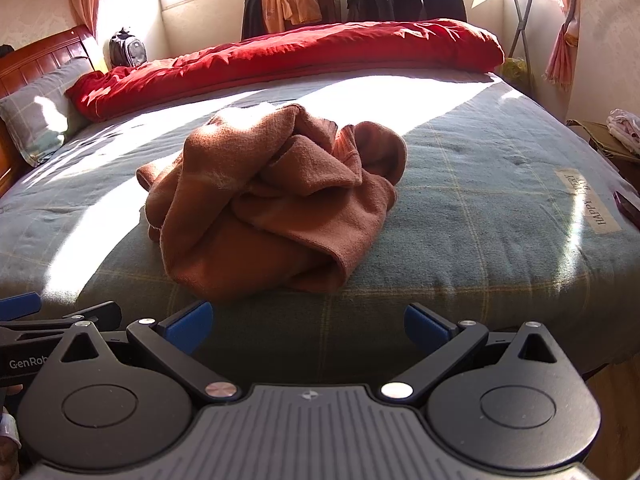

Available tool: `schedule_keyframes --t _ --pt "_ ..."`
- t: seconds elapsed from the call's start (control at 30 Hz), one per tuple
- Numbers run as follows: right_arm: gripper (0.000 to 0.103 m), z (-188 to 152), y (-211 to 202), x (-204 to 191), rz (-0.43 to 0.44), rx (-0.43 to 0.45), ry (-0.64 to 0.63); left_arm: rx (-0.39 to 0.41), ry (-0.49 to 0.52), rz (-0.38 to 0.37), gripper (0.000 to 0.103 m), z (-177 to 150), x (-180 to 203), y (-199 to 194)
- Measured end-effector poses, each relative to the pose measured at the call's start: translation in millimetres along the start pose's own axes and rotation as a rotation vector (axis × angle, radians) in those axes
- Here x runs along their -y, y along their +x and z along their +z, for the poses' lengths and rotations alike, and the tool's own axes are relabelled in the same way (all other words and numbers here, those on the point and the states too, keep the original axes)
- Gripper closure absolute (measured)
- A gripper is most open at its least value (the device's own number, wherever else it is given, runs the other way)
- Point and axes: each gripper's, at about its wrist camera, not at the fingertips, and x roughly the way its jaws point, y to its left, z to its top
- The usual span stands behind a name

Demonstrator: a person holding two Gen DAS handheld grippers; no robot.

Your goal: Fold clothes

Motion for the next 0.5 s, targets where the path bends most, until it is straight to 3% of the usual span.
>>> schedule_keyframes --t 0.5 --pt "0.0 1.2 1.9 0.3 0.002 -0.004 -0.003 -0.003 0.006 0.007 0.0 -0.2 0.7 1.0"
